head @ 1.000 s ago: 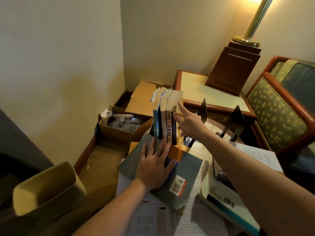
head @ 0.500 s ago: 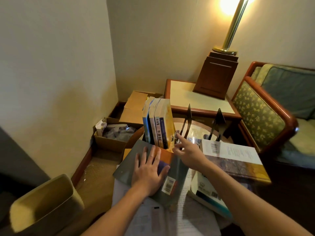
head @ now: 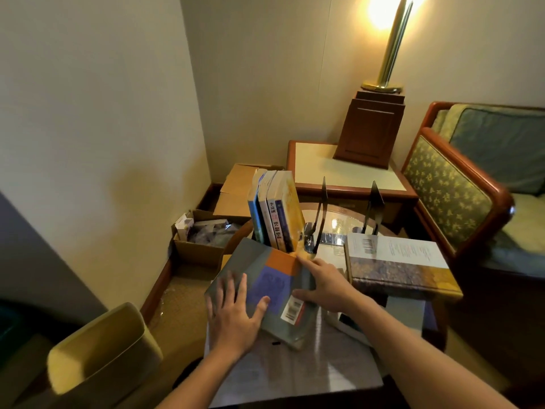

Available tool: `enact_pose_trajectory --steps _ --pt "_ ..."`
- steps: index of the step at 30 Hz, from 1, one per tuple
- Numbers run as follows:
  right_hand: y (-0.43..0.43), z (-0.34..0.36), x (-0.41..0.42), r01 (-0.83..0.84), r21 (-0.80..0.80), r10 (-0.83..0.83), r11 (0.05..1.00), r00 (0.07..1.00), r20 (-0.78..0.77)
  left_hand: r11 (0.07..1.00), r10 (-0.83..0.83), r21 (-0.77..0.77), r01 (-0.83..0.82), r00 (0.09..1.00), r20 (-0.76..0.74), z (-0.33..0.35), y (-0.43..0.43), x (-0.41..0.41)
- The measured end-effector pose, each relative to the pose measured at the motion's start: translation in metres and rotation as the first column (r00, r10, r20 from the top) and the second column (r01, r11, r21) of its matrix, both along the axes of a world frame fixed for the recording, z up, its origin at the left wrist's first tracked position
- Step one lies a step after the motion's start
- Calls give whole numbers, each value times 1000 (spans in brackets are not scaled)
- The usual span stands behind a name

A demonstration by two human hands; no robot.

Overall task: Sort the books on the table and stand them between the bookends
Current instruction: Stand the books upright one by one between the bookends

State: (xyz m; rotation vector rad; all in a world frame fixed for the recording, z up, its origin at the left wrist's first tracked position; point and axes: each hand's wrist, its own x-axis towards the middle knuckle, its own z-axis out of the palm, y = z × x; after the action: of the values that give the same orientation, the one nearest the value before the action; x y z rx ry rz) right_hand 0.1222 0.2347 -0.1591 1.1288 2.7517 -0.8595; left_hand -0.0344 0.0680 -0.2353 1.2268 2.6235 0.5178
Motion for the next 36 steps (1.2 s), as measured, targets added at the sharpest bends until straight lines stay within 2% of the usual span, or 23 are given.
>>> enact_pose_trajectory --steps 9,12,20,26,31,33,36 --pt "4 -1 -4 8 -41 -6 999 999 32 979 109 127 -157 940 323 9 -13 -38" --pt "9 0 -8 -5 -65 9 998 998 58 977 118 119 -176 916 382 8 -13 -53" --pt "20 10 -42 -63 -130 83 989 984 159 988 138 32 -153 952 274 5 -12 -56" --pt "24 17 -50 -87 -86 104 993 969 223 987 137 42 -152 957 255 9 -9 -54" --pt "24 28 -51 -170 41 155 985 959 238 990 113 50 -133 951 288 7 -8 -61" --pt "28 33 -53 -162 -34 166 986 952 256 993 90 52 -110 950 298 9 -8 -62" --pt "32 38 -50 -137 -247 192 959 958 214 994 48 75 -77 942 333 12 -10 -62"
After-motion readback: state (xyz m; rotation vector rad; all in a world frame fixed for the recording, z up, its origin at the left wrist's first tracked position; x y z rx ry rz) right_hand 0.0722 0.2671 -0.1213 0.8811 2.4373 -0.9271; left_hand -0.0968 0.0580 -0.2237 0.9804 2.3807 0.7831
